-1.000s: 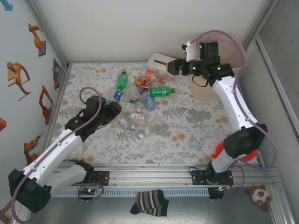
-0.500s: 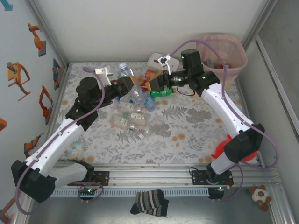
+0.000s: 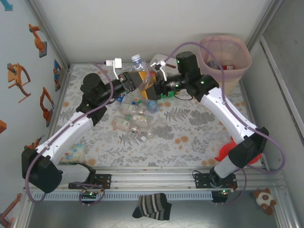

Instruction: Put the plastic bottles in the bin

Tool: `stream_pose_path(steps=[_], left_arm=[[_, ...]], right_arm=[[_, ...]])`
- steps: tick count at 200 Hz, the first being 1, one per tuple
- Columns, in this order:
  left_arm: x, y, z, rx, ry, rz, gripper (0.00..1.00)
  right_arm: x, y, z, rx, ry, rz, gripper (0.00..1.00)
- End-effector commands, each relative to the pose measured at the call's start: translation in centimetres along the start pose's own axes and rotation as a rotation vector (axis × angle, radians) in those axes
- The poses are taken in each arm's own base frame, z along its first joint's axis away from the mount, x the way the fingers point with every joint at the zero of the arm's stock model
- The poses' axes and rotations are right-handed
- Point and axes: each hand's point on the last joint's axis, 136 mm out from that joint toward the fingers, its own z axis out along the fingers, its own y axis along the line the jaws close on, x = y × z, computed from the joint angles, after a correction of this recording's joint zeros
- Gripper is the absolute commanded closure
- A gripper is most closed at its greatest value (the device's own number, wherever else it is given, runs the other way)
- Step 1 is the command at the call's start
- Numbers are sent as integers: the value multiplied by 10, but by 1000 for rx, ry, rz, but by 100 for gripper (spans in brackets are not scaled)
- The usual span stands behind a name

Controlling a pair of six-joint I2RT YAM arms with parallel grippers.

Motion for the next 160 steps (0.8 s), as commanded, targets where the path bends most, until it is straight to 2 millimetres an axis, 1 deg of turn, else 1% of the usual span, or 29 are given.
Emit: stream_pose_path(steps=[1, 9, 18, 41, 62, 81, 104, 122, 139, 160], left_arm=[[-14, -25, 0, 75, -26, 38, 46], [-13, -22, -1, 57, -25, 43, 45], [-12, -19, -3, 36, -27, 49, 43], [-11, -13, -8, -14, -37, 59, 32], [-12, -7, -13, -69, -46, 65, 22], [-12, -1, -22, -135, -60, 86, 19], [-11, 15, -37, -262, -81, 103, 18], [-8, 31, -50, -369, -82, 104, 17], [-5, 42, -58, -436, -85, 97, 17], [-2, 44, -60, -447, -76, 89, 17]], right_arm=[[-16, 15, -2, -11, -28, -68, 38], [-16, 13, -3, 9, -28, -68, 42], [-16, 11, -3, 27, -29, -65, 45], [-18, 10, -5, 44, -29, -53, 48], [-21, 5, -9, 72, -34, -46, 49], [-23, -9, -17, 127, -39, -29, 49], [-30, -38, -37, 237, -60, 9, 49], [-34, -71, -61, 354, -77, 58, 49], [-38, -107, -95, 487, -107, 116, 49], [-40, -149, -141, 675, -127, 169, 48]])
